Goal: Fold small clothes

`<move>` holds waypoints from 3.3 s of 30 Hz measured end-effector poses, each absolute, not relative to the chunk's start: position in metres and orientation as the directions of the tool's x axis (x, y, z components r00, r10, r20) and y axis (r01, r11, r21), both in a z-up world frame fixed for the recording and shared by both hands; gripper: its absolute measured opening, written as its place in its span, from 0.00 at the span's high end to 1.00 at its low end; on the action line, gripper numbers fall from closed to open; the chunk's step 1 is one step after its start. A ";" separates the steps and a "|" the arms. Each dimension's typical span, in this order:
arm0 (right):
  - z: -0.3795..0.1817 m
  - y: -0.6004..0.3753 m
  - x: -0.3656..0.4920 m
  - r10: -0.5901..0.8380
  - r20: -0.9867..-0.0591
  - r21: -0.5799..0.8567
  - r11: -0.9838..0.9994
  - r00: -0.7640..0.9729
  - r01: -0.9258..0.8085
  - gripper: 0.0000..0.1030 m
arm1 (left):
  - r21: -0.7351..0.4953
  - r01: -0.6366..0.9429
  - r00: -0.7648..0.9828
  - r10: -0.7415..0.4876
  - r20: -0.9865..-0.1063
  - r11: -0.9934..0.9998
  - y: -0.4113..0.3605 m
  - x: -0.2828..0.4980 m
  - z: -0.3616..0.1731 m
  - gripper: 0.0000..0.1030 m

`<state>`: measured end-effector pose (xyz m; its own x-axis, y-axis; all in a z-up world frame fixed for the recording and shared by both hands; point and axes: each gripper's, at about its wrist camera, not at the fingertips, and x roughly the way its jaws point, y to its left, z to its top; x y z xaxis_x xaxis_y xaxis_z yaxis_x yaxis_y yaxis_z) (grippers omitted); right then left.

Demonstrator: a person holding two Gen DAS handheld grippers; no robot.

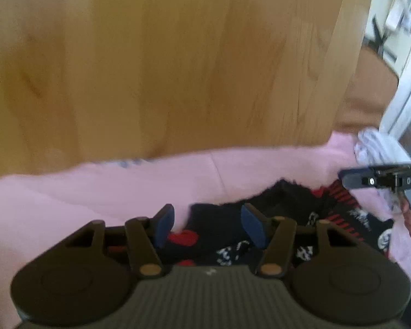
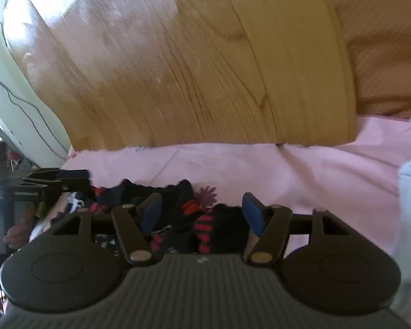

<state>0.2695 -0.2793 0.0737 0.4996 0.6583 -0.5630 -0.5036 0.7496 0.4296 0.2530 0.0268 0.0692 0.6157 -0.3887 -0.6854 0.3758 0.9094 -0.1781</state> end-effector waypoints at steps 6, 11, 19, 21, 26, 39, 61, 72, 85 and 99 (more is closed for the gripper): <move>0.059 -0.273 0.268 0.712 -0.545 0.437 0.692 0.443 -0.575 0.78 | -0.180 0.379 0.586 -0.386 -0.712 0.908 0.016 0.261 0.042 0.83; 0.082 -0.266 0.253 0.680 -0.551 0.385 0.722 0.484 -0.575 0.82 | -0.175 0.374 0.621 -0.385 -0.683 0.911 0.016 0.237 0.067 0.91; 0.153 -0.278 0.159 0.726 -0.439 0.330 0.678 0.529 -0.657 0.83 | -0.148 0.426 0.708 -0.431 -0.560 0.892 0.019 0.145 0.124 0.91; 0.163 -0.283 0.127 0.738 -0.418 0.311 0.664 0.529 -0.680 0.82 | -0.154 0.436 0.727 -0.447 -0.521 0.887 0.025 0.115 0.133 0.91; 0.157 -0.292 0.058 0.731 -0.417 0.257 0.665 0.540 -0.701 0.82 | -0.164 0.467 0.750 -0.487 -0.447 0.869 0.036 0.028 0.135 0.91; 0.087 -0.322 -0.054 0.587 -0.493 0.137 0.782 0.643 -0.609 0.54 | -0.374 0.352 0.652 -0.512 -0.560 0.858 0.056 -0.081 0.034 0.82; 0.109 -0.364 -0.047 0.543 -0.323 0.469 0.803 0.775 -0.367 0.97 | -0.577 0.044 0.768 -0.397 -0.503 0.815 0.150 -0.053 0.067 0.83; 0.120 -0.340 -0.050 0.578 -0.307 0.475 0.782 0.756 -0.404 0.89 | -0.564 -0.071 0.792 -0.298 -0.533 0.823 0.167 -0.058 0.061 0.65; 0.062 -0.316 -0.052 0.591 -0.486 0.497 0.793 0.644 -0.353 0.99 | -0.375 0.150 0.701 -0.366 -0.612 0.915 0.071 -0.023 0.051 0.63; 0.115 -0.286 -0.015 0.535 -0.381 0.387 0.833 0.754 -0.396 0.71 | -0.386 0.360 0.653 -0.525 -0.546 0.849 0.014 -0.035 0.056 0.57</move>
